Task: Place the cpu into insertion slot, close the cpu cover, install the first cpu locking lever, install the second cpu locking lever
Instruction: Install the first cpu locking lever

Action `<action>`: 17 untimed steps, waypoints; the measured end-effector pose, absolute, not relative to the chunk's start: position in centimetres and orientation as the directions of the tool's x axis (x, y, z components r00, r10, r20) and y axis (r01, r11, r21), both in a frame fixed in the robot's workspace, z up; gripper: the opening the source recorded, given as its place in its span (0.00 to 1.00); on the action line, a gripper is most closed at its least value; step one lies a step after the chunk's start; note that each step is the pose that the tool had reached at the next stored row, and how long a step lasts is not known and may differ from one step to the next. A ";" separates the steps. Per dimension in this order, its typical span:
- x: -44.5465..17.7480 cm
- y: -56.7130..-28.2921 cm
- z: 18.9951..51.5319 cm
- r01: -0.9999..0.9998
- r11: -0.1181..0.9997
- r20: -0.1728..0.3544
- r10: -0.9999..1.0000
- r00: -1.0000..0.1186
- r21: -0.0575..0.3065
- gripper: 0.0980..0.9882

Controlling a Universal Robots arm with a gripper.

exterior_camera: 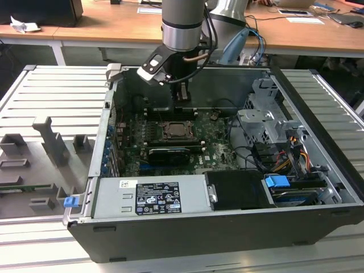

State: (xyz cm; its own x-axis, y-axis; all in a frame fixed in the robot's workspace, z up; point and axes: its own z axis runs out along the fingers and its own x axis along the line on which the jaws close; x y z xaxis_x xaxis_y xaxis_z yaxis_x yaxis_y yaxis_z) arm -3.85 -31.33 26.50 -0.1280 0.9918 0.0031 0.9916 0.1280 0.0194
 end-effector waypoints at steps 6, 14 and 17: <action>-3.9 -31.3 26.5 0.982 0.187 0.003 0.982 -0.187 0.019 0.01; -3.9 -31.3 26.5 0.960 0.278 0.003 0.960 -0.279 0.019 0.01; -3.9 -31.3 26.5 0.949 0.313 0.003 0.950 -0.313 0.019 0.01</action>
